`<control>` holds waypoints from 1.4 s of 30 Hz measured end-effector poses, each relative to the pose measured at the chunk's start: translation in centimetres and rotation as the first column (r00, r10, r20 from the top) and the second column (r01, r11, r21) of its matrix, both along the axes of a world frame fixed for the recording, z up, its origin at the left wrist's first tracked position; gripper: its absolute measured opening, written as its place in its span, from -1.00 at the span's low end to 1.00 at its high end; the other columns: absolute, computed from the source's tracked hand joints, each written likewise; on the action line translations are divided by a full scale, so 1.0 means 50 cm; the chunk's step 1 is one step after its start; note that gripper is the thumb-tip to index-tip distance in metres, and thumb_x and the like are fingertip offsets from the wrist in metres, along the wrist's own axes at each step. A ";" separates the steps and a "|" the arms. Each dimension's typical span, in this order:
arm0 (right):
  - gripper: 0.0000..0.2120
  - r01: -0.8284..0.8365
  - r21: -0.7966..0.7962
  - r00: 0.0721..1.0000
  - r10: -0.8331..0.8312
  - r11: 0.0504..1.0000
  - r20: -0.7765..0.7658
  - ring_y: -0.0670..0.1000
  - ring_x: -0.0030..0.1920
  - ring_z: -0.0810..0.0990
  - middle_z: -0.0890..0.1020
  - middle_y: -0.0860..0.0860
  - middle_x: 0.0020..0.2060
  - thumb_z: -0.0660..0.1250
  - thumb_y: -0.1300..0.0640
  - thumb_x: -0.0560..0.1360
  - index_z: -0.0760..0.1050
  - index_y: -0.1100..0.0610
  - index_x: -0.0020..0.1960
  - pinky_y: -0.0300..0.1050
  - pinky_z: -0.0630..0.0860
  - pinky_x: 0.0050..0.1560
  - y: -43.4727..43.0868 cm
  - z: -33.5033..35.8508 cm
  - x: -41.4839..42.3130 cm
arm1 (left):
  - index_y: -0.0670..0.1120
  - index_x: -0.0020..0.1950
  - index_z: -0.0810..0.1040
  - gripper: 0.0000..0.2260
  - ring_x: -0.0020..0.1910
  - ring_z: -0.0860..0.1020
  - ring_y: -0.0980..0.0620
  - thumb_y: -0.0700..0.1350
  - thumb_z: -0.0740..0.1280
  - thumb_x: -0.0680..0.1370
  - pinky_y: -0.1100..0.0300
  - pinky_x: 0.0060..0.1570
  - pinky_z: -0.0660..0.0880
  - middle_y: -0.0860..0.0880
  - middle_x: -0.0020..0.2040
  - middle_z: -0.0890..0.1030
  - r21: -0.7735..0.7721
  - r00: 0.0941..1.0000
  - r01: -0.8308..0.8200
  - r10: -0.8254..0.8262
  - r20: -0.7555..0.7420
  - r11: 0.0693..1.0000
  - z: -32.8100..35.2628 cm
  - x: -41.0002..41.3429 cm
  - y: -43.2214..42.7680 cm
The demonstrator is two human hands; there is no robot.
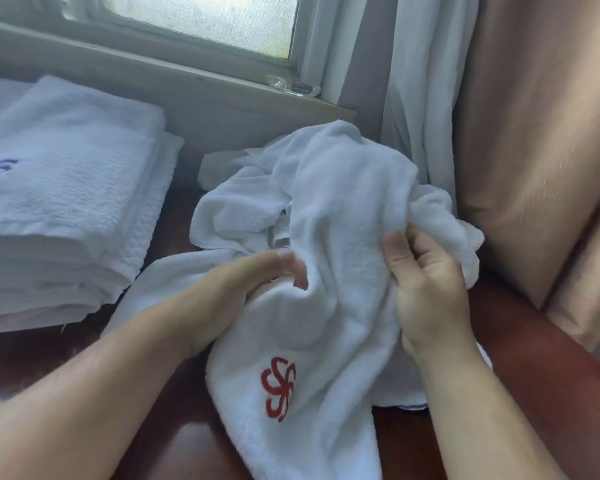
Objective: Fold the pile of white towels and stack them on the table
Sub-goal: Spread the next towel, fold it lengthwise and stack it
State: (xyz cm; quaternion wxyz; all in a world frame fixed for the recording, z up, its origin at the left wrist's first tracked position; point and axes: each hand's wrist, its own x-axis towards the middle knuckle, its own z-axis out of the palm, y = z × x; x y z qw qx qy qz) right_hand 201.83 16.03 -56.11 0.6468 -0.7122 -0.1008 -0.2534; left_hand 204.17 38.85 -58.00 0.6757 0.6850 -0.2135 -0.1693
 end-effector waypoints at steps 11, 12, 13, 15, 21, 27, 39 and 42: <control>-0.69 -0.231 -0.017 0.940 0.218 0.973 -0.264 0.08 0.02 0.72 0.75 0.09 -0.06 0.41 -0.10 0.44 0.71 0.12 -0.04 0.00 0.64 0.04 0.066 0.003 -0.022 | -0.07 0.25 0.57 -0.66 0.05 0.70 -0.10 -0.11 0.49 0.49 0.13 -0.12 0.65 -0.09 0.07 0.72 -0.297 0.950 -0.305 0.313 -0.022 0.905 0.013 -0.006 -0.001; -0.68 -0.215 0.018 0.931 0.210 0.976 -0.300 0.12 0.03 0.72 0.75 0.11 -0.05 0.43 -0.10 0.42 0.71 0.13 -0.03 0.03 0.65 0.04 0.066 0.002 -0.021 | -0.07 0.25 0.57 -0.66 0.05 0.70 -0.10 -0.13 0.49 0.49 0.10 -0.09 0.66 -0.09 0.07 0.72 -0.347 0.929 -0.353 0.370 -0.019 0.869 0.013 -0.005 -0.003; -0.71 -0.199 0.052 0.923 0.205 0.979 -0.327 0.15 0.02 0.73 0.75 0.13 -0.06 0.45 -0.08 0.43 0.71 0.14 -0.04 0.01 0.67 -0.01 0.064 0.000 -0.018 | -0.07 0.25 0.58 -0.68 0.07 0.70 -0.11 -0.14 0.48 0.50 0.06 -0.05 0.66 -0.10 0.08 0.72 -0.393 0.909 -0.388 0.416 -0.016 0.834 0.013 -0.004 -0.003; -0.79 -0.119 0.128 0.933 0.155 0.985 -0.326 0.16 -0.03 0.74 0.75 0.14 -0.08 0.44 0.00 0.51 0.71 0.14 -0.05 -0.03 0.67 -0.10 0.058 -0.003 -0.015 | -0.10 0.24 0.60 -0.74 0.08 0.69 -0.15 -0.17 0.43 0.55 -0.03 0.00 0.65 -0.16 0.10 0.70 -0.459 0.887 -0.424 0.460 -0.036 0.781 0.012 -0.001 0.005; -0.71 0.040 0.465 0.949 0.112 0.884 -0.293 0.20 0.08 0.71 0.73 0.16 0.01 0.40 -0.05 0.45 0.74 0.12 0.01 0.15 0.63 0.12 0.035 -0.011 -0.008 | -0.22 0.05 0.59 -0.73 -0.28 0.64 -0.15 -0.39 0.19 0.45 0.13 -0.38 0.58 -0.19 -0.23 0.62 -0.435 0.849 -0.527 0.434 -0.301 0.730 0.014 0.006 0.048; -0.37 -0.040 0.322 0.968 0.116 0.946 -0.221 0.11 0.15 0.69 0.70 0.07 0.14 0.47 -0.48 0.23 0.60 -0.16 0.17 0.25 0.57 0.23 0.040 -0.014 0.008 | -0.20 0.13 0.67 -0.57 0.02 0.65 -0.29 -0.06 0.45 0.31 -0.21 0.09 0.57 -0.31 0.09 0.64 -0.420 0.929 -0.250 0.094 -0.357 0.872 0.015 -0.017 0.046; -0.74 -0.105 0.063 0.897 0.122 0.992 -0.424 0.10 0.00 0.74 0.75 0.08 -0.02 0.40 -0.11 0.56 0.70 0.06 0.03 0.04 0.67 -0.04 0.054 0.025 0.023 | -0.24 0.14 0.63 -0.63 0.03 0.63 -0.33 -0.23 0.34 0.35 -0.29 0.12 0.53 -0.33 0.03 0.63 -0.449 0.947 -0.312 0.236 -0.219 0.837 0.022 -0.020 0.038; -0.72 -0.055 0.222 0.882 0.152 0.973 -0.446 0.13 0.04 0.73 0.74 0.13 0.02 0.37 -0.05 0.58 0.66 0.13 0.15 0.10 0.68 0.01 0.059 0.069 0.053 | -0.22 0.02 0.64 -0.75 -0.18 0.67 -0.21 -0.25 0.33 0.38 -0.02 -0.24 0.63 -0.27 -0.13 0.64 -0.471 0.925 -0.359 0.241 -0.293 0.805 0.034 -0.037 0.053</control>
